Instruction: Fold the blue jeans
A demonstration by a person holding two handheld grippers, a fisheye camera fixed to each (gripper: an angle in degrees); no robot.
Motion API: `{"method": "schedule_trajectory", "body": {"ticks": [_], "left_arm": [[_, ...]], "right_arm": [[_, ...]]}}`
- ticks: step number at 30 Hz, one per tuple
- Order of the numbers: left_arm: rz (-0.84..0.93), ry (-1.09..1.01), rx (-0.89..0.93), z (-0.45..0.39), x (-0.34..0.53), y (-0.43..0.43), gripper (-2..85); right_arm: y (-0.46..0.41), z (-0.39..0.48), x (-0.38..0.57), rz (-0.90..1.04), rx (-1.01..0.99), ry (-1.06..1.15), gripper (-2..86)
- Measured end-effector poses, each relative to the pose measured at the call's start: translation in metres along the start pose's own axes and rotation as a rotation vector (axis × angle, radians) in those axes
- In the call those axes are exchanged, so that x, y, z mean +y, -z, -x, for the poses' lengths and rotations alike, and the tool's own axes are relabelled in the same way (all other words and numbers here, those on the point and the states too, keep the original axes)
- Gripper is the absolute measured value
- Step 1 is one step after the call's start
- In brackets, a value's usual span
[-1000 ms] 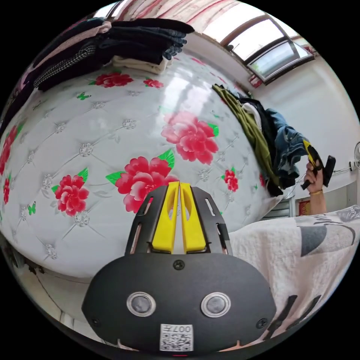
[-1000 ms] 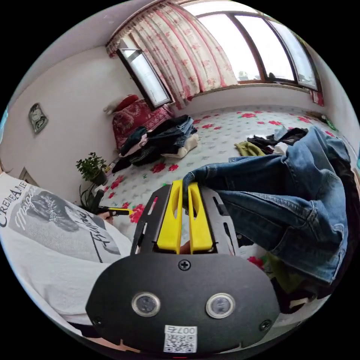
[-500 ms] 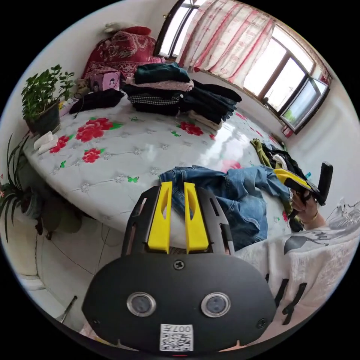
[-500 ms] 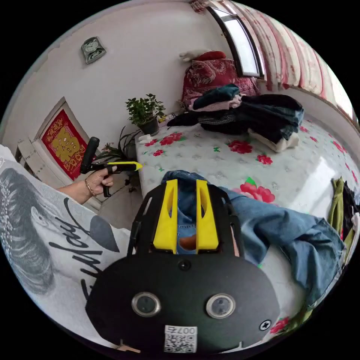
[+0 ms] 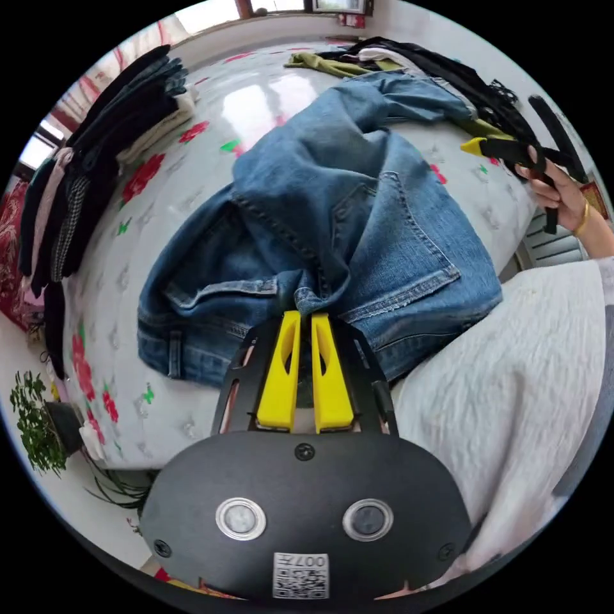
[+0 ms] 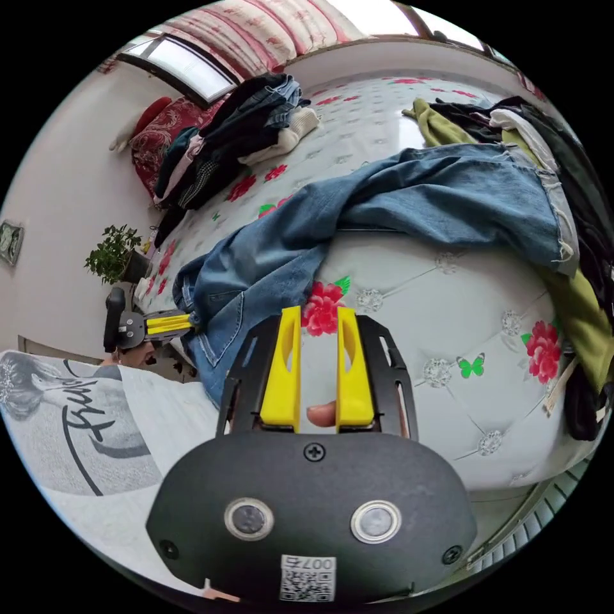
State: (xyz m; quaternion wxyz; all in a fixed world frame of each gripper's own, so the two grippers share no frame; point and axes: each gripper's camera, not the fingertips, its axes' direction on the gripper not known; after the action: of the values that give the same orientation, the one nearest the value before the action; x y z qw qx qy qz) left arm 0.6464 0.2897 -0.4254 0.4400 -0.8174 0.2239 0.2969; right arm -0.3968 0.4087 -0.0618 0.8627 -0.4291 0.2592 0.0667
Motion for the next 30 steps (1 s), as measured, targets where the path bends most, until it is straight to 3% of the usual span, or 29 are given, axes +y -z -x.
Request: {"method": "schedule_trajectory", "body": {"ticks": [3,7,9,11,14,20,26,30], "left_arm": [[0.047,0.139,-0.218,0.073,0.031,0.007,0.2],[0.010,0.656,-0.209,0.209,0.092,0.059,1.0],[-0.063,0.705,-0.279,0.222,0.111,0.091,3.6],[-0.135,0.731,-0.297,0.218,0.127,0.113,6.2],[-0.168,0.766,-0.187,0.187,0.144,0.114,9.5],[-0.079,0.822,0.096,0.099,0.176,0.071,11.7],[0.038,0.696,0.059,0.087,0.146,0.049,3.8],[-0.011,0.714,-0.023,0.126,0.135,0.084,-0.5]], "right_arm": [[-0.033,0.038,-0.010,0.087,-0.076,0.081,4.9],[-0.042,0.076,-0.037,0.062,-0.114,0.152,5.3],[-0.034,0.075,-0.051,0.025,-0.086,0.145,5.6],[-0.018,0.058,-0.072,-0.037,-0.014,0.080,6.1],[0.003,0.016,-0.097,-0.104,0.058,-0.102,6.9],[0.016,-0.053,-0.141,-0.149,0.064,-0.362,6.2],[-0.020,-0.070,-0.188,0.016,0.086,-0.398,1.0],[0.040,-0.028,-0.224,-0.149,-0.035,-0.193,0.1]]}}
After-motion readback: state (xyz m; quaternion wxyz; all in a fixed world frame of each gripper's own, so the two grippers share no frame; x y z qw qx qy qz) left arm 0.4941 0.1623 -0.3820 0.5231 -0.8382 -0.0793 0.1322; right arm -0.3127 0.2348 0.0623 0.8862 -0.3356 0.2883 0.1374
